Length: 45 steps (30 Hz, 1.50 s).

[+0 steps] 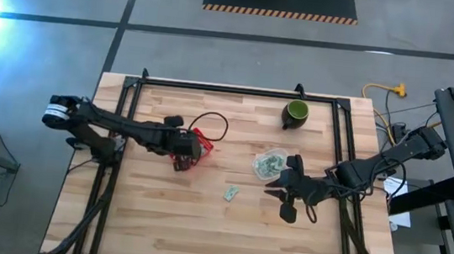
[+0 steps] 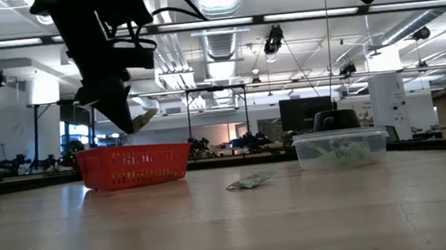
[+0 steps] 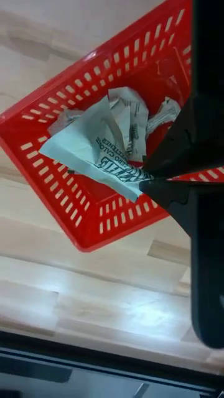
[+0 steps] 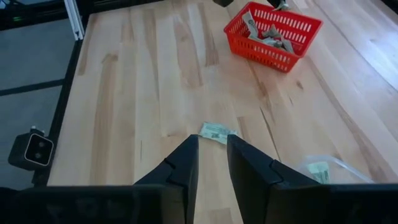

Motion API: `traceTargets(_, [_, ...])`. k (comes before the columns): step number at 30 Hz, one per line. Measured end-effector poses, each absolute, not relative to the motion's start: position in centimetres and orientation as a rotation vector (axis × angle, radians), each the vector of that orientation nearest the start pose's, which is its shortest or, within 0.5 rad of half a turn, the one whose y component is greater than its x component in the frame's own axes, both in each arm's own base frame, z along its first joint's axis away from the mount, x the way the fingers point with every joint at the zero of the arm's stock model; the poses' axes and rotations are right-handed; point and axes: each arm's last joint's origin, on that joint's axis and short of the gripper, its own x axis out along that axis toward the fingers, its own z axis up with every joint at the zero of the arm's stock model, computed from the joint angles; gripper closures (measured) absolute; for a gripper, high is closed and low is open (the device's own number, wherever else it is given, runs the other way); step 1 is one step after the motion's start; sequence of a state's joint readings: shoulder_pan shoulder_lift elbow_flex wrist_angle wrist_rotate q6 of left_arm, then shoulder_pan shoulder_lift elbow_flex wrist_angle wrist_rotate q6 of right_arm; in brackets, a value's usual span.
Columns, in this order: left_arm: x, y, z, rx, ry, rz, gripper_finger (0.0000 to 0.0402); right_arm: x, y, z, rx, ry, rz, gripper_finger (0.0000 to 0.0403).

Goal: Pick and place items into bin
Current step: Put the stevia packet into the red bin, then put the stevia packet into the transparent bin

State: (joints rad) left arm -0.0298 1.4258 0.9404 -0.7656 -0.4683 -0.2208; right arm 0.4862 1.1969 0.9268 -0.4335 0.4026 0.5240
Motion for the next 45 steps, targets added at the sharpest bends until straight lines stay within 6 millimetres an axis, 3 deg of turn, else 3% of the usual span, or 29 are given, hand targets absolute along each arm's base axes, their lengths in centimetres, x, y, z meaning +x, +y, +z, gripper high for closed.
traceTargets(10, [25.8, 0.6, 21.6, 0.17, 1.181, 0.449, 0.0397, 22.4, 10.5, 28.0, 0.195, 0.628, -0.104, 0.0335])
traceTargets(22, [25.7, 0.6, 21.9, 0.157, 1.186, 0.446, 0.0302, 22.4, 10.5, 25.9, 0.197, 0.622, -0.074, 0.0316])
traceTargets(27, [25.2, 0.3, 24.4, 0.109, 1.181, 0.399, 0.0286, 23.5, 11.3, 23.9, 0.132, 0.654, 0.043, 0.0303])
traceTargets(33, [23.6, -0.7, 29.1, 0.015, 0.995, 0.386, 0.0286, 26.4, 12.5, 21.8, -0.002, 0.698, 0.1, 0.0282])
traceTargets(39, [20.8, -2.1, 32.8, -0.111, 0.76, 0.338, 0.0285, 29.8, 11.1, 20.2, 0.022, 0.782, 0.113, 0.0265])
traceTargets(45, [18.5, -2.9, 35.1, -0.186, 0.585, 0.268, 0.0285, 33.1, 9.8, 19.4, -0.014, 0.873, 0.22, 0.0246])
